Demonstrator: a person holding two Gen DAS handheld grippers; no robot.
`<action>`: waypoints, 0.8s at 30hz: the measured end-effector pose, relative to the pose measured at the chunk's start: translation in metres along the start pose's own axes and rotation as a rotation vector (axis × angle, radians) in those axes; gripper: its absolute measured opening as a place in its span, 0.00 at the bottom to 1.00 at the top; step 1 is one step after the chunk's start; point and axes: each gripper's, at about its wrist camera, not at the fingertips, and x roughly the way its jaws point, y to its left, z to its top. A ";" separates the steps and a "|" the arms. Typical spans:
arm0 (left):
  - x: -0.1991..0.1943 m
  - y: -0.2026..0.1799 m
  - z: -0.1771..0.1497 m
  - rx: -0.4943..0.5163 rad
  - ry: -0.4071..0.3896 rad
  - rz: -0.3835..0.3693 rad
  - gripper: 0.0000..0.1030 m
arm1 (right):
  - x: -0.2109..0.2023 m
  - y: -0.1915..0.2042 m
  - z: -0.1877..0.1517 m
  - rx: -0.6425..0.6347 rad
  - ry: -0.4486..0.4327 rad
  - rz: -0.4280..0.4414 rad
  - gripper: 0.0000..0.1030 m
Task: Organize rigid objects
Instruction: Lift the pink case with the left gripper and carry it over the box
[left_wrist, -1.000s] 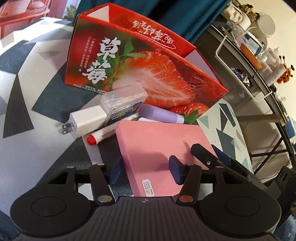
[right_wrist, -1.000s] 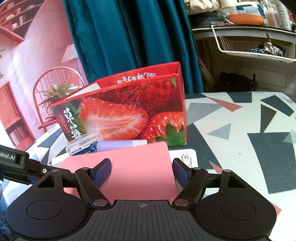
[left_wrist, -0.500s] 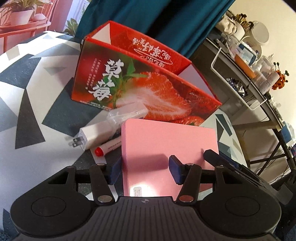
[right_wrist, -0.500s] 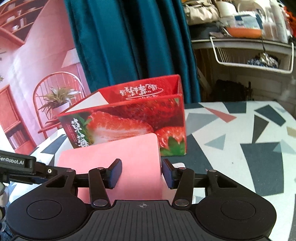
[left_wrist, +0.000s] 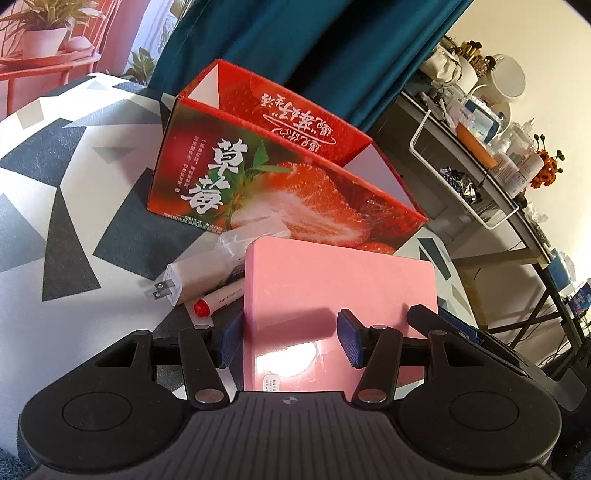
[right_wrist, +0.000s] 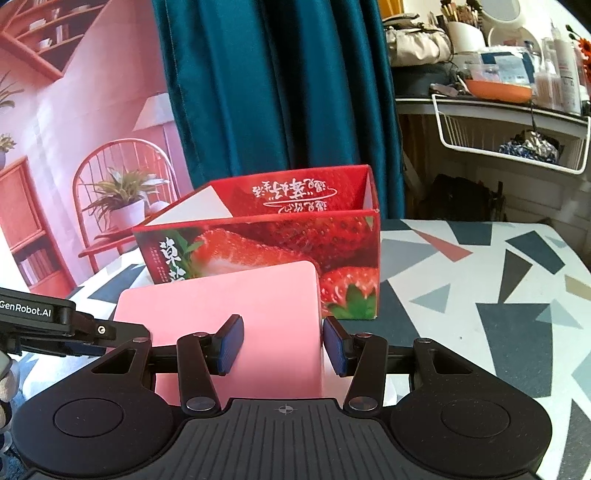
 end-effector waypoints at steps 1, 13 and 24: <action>-0.001 0.000 0.000 0.000 -0.002 0.000 0.55 | -0.001 0.001 0.001 -0.002 0.000 0.000 0.43; -0.009 -0.002 0.009 0.037 -0.037 0.040 0.55 | 0.001 0.006 0.014 0.018 0.001 0.031 0.43; -0.040 -0.021 0.045 0.071 -0.134 0.017 0.56 | -0.014 0.025 0.064 -0.040 -0.070 0.021 0.43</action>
